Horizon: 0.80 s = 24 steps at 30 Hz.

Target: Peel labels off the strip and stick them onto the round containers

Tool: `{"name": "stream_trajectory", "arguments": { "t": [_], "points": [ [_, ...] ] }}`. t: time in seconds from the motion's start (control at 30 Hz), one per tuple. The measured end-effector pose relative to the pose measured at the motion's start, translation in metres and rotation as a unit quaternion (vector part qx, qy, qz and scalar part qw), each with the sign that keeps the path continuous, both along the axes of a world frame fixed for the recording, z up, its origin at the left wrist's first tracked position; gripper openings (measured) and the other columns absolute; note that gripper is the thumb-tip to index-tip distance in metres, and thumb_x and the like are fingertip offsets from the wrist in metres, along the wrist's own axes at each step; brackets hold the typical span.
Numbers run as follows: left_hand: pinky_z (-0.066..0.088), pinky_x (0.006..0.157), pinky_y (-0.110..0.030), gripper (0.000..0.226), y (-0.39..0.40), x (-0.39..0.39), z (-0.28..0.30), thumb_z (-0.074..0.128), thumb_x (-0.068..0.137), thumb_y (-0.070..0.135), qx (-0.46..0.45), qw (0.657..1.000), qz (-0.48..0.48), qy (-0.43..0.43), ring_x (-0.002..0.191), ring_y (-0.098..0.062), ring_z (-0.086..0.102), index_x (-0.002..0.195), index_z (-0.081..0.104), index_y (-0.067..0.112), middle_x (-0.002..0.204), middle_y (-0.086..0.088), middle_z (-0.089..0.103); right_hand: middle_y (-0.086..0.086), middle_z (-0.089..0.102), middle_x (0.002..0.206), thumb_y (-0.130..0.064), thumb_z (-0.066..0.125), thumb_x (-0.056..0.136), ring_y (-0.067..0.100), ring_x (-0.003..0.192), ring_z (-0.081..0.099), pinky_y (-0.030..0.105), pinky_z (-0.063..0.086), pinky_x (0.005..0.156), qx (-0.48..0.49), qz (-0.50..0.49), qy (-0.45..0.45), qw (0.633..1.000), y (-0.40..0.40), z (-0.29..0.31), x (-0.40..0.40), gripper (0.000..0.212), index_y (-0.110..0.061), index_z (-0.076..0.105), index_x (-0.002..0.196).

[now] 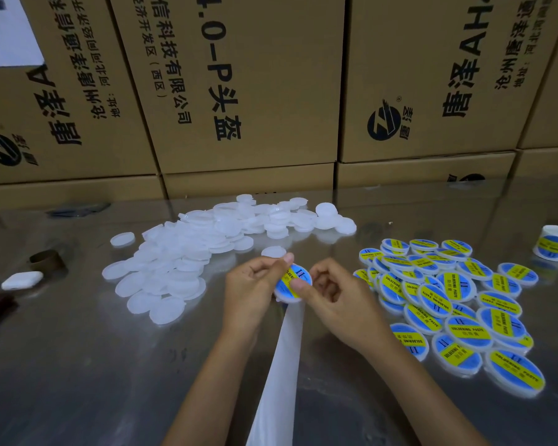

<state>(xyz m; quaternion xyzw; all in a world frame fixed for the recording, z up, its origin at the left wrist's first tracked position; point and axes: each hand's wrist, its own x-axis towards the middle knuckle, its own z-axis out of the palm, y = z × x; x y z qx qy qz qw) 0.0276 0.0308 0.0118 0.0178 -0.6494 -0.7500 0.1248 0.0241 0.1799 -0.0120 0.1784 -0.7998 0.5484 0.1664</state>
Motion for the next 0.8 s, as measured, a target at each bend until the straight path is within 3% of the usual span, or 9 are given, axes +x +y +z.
{"name": "stream_trajectory", "arguments": {
  "t": [0.17, 0.3, 0.4, 0.5, 0.6, 0.7, 0.8],
  "points": [
    [0.056, 0.055, -0.024, 0.016, 0.012, 0.005, -0.001, 0.079, 0.084, 0.024, 0.005, 1.0, 0.009, 0.025, 0.063, -0.018, 0.069, 0.077, 0.076, 0.01, 0.074, -0.015, 0.074, -0.005, 0.053, 0.061, -0.08, 0.06, 0.069, 0.008, 0.054, 0.045, 0.028, 0.037, 0.052, 0.108, -0.057, 0.02, 0.992, 0.003, -0.006, 0.0, 0.059, -0.022, 0.051, 0.074],
    [0.057, 0.059, -0.024, 0.015, 0.015, 0.008, 0.001, 0.074, 0.088, 0.028, 0.024, 0.999, -0.008, 0.037, 0.068, -0.017, 0.072, 0.083, 0.077, 0.014, 0.08, -0.012, 0.076, -0.015, 0.053, 0.063, -0.083, 0.05, 0.072, 0.009, 0.056, 0.049, 0.028, 0.037, 0.052, 0.14, -0.084, 0.024, 0.986, 0.001, -0.009, -0.001, 0.058, -0.025, 0.046, 0.071],
    [0.055, 0.058, -0.02, 0.015, 0.013, 0.008, 0.003, 0.067, 0.092, 0.029, 0.029, 0.999, -0.034, 0.029, 0.076, -0.012, 0.073, 0.085, 0.081, 0.025, 0.088, -0.003, 0.077, -0.011, 0.049, 0.058, -0.081, 0.035, 0.083, 0.014, 0.055, 0.045, 0.035, 0.038, 0.052, 0.128, -0.101, 0.036, 0.986, -0.001, -0.01, -0.003, 0.057, -0.027, 0.041, 0.067],
    [0.056, 0.065, -0.021, 0.016, 0.01, 0.008, 0.004, 0.063, 0.096, 0.017, 0.041, 0.994, -0.103, 0.025, 0.085, -0.016, 0.073, 0.103, 0.078, 0.02, 0.098, -0.007, 0.077, -0.008, 0.046, 0.052, -0.074, 0.024, 0.091, 0.017, 0.052, 0.042, 0.037, 0.035, 0.051, 0.127, -0.129, 0.042, 0.983, 0.002, -0.008, -0.005, 0.058, -0.027, 0.036, 0.06],
    [0.058, 0.076, -0.026, 0.026, 0.006, 0.006, 0.004, 0.063, 0.095, 0.006, 0.003, 0.985, -0.17, 0.035, 0.095, -0.023, 0.074, 0.119, 0.067, 0.015, 0.107, -0.01, 0.076, -0.006, 0.039, 0.044, -0.066, 0.023, 0.092, 0.016, 0.052, 0.038, 0.033, 0.031, 0.054, 0.111, -0.141, 0.039, 0.983, 0.006, -0.004, -0.006, 0.052, -0.03, 0.032, 0.056],
    [0.054, 0.07, -0.018, 0.039, -0.002, 0.005, 0.006, 0.066, 0.092, 0.002, -0.054, 0.977, -0.2, 0.043, 0.091, -0.015, 0.073, 0.126, 0.063, 0.019, 0.109, -0.008, 0.075, -0.012, 0.045, 0.046, -0.058, 0.026, 0.095, 0.012, 0.048, 0.036, 0.031, 0.027, 0.054, 0.091, -0.132, 0.037, 0.986, 0.005, -0.004, -0.005, 0.051, -0.028, 0.031, 0.054],
    [0.054, 0.068, -0.02, 0.044, -0.009, 0.004, 0.006, 0.073, 0.085, 0.0, -0.082, 0.974, -0.209, 0.044, 0.09, -0.016, 0.072, 0.125, 0.066, 0.018, 0.109, -0.006, 0.075, -0.013, 0.043, 0.046, -0.049, 0.034, 0.1, 0.011, 0.047, 0.035, 0.028, 0.025, 0.052, 0.058, -0.117, 0.021, 0.991, 0.003, -0.004, -0.005, 0.052, -0.023, 0.029, 0.055]
  ]
}}
